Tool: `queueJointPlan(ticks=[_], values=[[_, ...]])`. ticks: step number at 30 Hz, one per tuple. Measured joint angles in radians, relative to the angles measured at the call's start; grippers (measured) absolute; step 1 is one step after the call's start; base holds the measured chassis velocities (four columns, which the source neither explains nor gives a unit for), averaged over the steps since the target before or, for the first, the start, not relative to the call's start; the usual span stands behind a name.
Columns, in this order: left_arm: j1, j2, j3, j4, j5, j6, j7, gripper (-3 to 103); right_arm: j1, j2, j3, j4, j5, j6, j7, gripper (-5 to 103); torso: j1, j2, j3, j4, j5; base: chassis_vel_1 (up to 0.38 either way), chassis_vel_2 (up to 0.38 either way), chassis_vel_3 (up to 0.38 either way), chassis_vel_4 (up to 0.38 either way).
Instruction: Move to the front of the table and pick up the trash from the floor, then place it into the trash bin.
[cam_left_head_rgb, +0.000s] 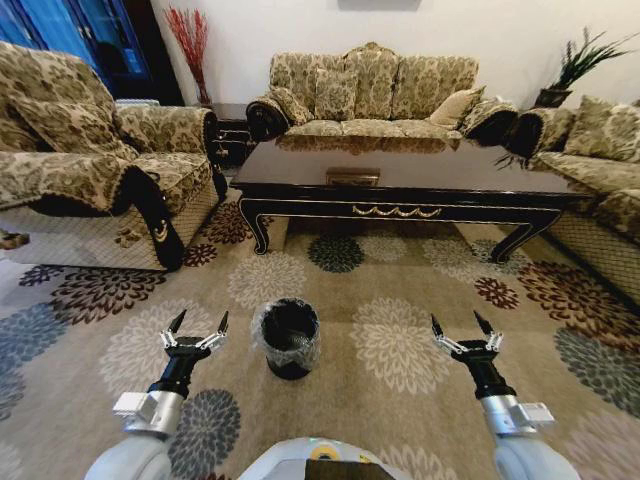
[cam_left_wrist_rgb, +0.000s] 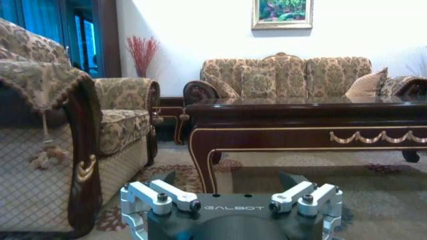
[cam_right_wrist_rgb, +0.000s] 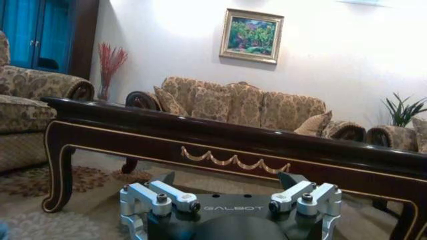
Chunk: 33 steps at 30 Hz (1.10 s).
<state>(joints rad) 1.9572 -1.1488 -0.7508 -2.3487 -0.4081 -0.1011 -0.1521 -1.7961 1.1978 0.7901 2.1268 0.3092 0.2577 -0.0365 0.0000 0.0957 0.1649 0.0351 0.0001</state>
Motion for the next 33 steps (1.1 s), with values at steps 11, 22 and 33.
queueJointPlan(ticks=[11, 22, 33], values=[[0.000, 0.000, 0.001, 0.000, 0.000, 0.001, -0.001, 100, 0.000, 0.000, -0.001, 0.000, 0.000, -0.001, 0.000, 100, 0.000, 0.000, 0.000, 0.0000, 0.0000, 0.280, -0.277, -0.275, 0.274], [0.000, 0.000, 0.001, 0.001, 0.000, 0.001, -0.001, 100, 0.000, 0.000, -0.001, 0.001, -0.001, -0.001, 0.000, 100, 0.000, 0.000, 0.000, 0.0000, -0.0002, 0.329, -0.333, -0.321, 0.328], [0.000, 0.000, 0.001, 0.001, 0.000, 0.001, -0.001, 100, 0.000, 0.000, -0.001, 0.001, -0.001, -0.001, 0.000, 100, 0.000, 0.000, 0.000, 0.0001, -0.0003, 0.322, -0.309, -0.319, 0.322]])
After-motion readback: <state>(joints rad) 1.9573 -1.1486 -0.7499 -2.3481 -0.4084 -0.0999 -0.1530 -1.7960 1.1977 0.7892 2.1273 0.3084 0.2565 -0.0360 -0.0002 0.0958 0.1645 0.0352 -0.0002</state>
